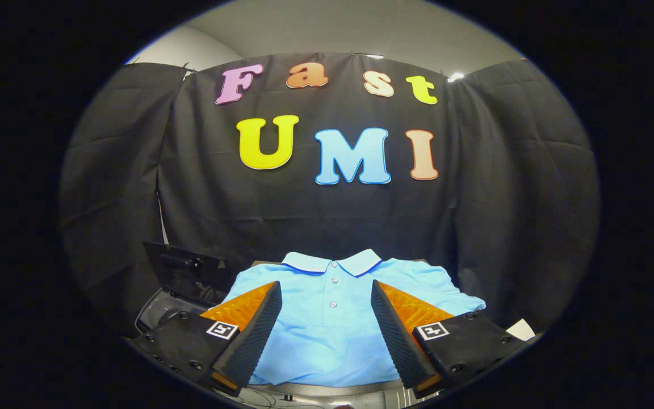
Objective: Put the clothes into the washing machine and then close the washing machine lid.
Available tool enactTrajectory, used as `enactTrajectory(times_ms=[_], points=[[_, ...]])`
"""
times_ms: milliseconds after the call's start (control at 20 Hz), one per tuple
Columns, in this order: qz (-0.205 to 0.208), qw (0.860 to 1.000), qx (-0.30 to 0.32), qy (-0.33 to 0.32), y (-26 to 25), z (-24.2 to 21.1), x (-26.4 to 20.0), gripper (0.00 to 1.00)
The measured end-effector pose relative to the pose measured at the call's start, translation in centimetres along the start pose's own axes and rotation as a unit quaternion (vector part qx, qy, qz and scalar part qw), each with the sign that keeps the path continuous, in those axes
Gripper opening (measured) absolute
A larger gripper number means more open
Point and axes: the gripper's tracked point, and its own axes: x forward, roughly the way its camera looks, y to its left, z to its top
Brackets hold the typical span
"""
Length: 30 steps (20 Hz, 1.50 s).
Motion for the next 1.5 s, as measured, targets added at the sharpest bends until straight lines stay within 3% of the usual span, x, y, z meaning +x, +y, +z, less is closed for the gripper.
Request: enactTrajectory(times_ms=[550,850,1150,1400,1500], points=[[0.018,0.994,-0.011,0.107,-0.7,-3.7,5.0,0.98],[0.025,0.984,0.003,0.176,-0.5,-6.7,6.0,0.99],[0.037,0.98,0.023,0.195,0.2,-7.0,6.3,0.95],[0.059,0.977,0.038,0.201,1.4,-6.8,6.3,0.4],[0.061,0.978,0.03,0.199,1.7,-6.8,6.3,0.23]])
